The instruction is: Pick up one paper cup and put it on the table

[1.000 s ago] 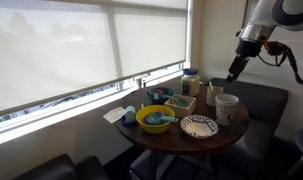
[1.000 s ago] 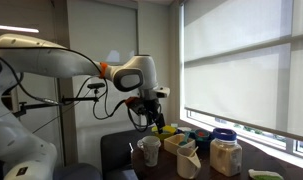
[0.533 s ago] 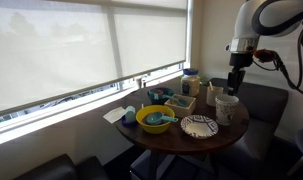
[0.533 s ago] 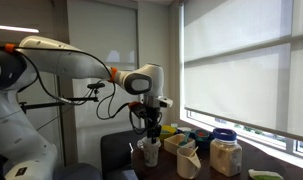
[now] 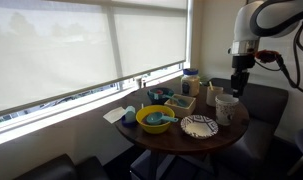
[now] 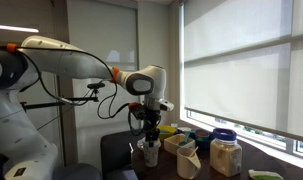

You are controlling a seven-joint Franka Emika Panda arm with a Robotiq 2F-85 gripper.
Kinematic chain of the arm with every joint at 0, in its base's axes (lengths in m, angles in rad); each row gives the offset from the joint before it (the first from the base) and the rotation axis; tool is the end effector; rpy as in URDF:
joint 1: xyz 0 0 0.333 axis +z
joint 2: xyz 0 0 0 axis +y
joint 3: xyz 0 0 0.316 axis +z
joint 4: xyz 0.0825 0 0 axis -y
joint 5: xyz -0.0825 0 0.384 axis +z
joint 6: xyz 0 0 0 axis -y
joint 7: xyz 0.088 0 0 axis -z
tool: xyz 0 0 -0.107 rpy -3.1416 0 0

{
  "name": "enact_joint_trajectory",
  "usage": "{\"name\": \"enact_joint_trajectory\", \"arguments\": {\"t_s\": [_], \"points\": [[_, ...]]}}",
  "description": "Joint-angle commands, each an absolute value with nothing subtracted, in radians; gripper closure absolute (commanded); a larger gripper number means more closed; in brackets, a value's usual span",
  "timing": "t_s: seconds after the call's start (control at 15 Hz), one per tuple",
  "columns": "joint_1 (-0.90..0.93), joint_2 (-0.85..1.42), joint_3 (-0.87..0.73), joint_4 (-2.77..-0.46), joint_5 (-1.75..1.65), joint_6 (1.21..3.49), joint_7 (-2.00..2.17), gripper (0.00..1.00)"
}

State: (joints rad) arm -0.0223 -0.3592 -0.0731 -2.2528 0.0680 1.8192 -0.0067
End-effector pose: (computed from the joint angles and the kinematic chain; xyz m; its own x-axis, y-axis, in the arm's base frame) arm 0.4348 -0.0383 0.5009 0.9923 -0.0984 -0.0755 -0.1051 -0.9903 -0.0905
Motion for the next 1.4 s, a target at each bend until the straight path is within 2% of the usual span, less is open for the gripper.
{"name": "enact_joint_trajectory", "arguments": {"t_s": [0.0, 0.13, 0.33, 0.47, 0.53, 0.6, 0.87, 0.93, 1.07, 1.13, 1.33], "points": [[-0.035, -0.337, -0.053, -2.223, 0.05, 1.808, 0.032, 0.49], [-0.033, -0.333, -0.049, -2.219, 0.051, 1.814, 0.041, 0.52], [-0.037, -0.325, -0.039, -2.217, 0.034, 1.817, 0.069, 0.71], [-0.039, -0.319, -0.035, -2.218, 0.022, 1.822, 0.09, 0.71], [-0.038, -0.317, -0.034, -2.218, 0.018, 1.823, 0.098, 0.77], [-0.038, -0.314, -0.033, -2.217, 0.013, 1.826, 0.106, 0.74], [-0.037, -0.303, -0.031, -2.213, 0.005, 1.828, 0.126, 0.78], [-0.037, -0.301, -0.031, -2.212, 0.004, 1.828, 0.128, 0.8], [-0.036, -0.298, -0.03, -2.209, 0.001, 1.83, 0.133, 0.97], [-0.036, -0.297, -0.03, -2.206, -0.001, 1.83, 0.135, 1.0], [-0.037, -0.301, -0.028, -2.199, -0.005, 1.831, 0.141, 0.99]]}}
